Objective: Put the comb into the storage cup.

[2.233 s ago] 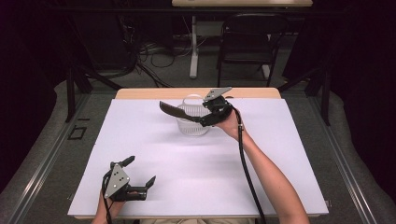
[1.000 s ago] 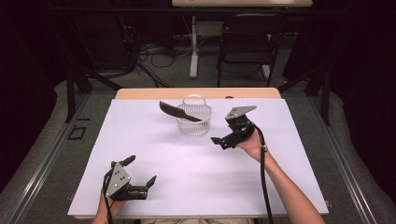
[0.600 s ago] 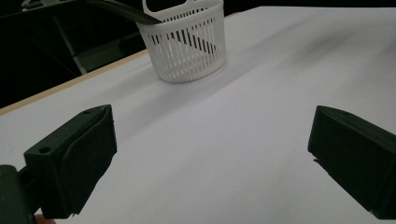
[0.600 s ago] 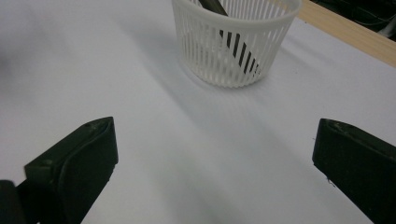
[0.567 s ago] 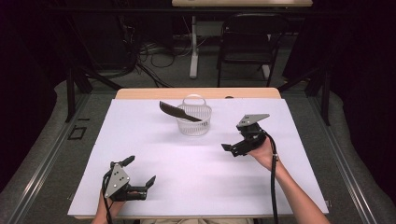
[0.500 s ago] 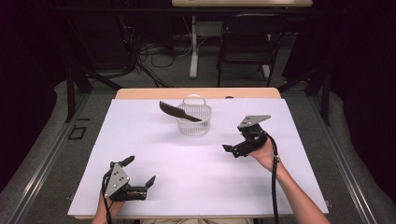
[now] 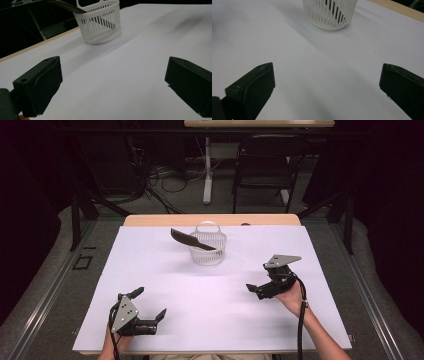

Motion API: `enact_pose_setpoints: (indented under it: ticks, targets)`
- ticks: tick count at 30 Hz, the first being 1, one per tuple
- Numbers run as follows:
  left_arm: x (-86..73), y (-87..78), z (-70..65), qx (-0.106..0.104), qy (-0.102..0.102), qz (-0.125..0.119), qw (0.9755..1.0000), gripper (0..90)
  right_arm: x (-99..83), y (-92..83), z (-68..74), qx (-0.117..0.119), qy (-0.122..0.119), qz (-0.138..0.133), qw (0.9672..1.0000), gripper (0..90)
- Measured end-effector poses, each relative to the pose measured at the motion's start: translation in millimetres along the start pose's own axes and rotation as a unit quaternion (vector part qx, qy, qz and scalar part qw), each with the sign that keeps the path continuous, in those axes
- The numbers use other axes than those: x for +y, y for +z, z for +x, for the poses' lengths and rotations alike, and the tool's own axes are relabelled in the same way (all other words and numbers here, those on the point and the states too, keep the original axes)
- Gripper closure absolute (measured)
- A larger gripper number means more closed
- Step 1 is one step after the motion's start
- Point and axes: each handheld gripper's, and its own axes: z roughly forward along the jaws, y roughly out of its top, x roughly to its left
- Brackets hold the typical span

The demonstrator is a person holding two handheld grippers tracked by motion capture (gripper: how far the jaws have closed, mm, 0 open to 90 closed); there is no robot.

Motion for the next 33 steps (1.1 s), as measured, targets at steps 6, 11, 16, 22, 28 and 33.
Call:
enact_pose_setpoints:
  ticks: [6,11,16,22,28,33]
  targets:
    - [0.2,0.7,-0.3,0.001,0.002,0.002,1.0,1.5,-10.7,-10.7,8.1,-0.005,-0.003,-0.015,0.9999,0.0]
    - [0.3,0.6,-0.5,0.001,0.003,0.001,1.0,1.5,-17.8,-17.2,15.8,-0.013,-0.009,-0.027,0.9995,0.0]
    - [0.3,0.3,-0.4,0.001,0.002,0.001,1.0,1.5,-27.4,-21.5,19.8,-0.022,-0.011,-0.028,0.9993,0.0]
    - [0.3,0.7,-0.6,0.0,0.002,0.002,1.0,1.5,-40.0,-25.8,24.5,-0.026,-0.013,-0.03,0.9991,0.0]
    - [0.2,0.9,-0.6,0.0,0.002,0.002,1.0,1.5,-50.9,-30.5,31.7,-0.029,-0.015,-0.034,0.9989,0.0]
    - [0.3,0.9,-0.9,-0.001,0.002,0.002,1.0,1.4,-58.6,-28.6,37.7,-0.033,-0.02,-0.032,0.9987,0.0]
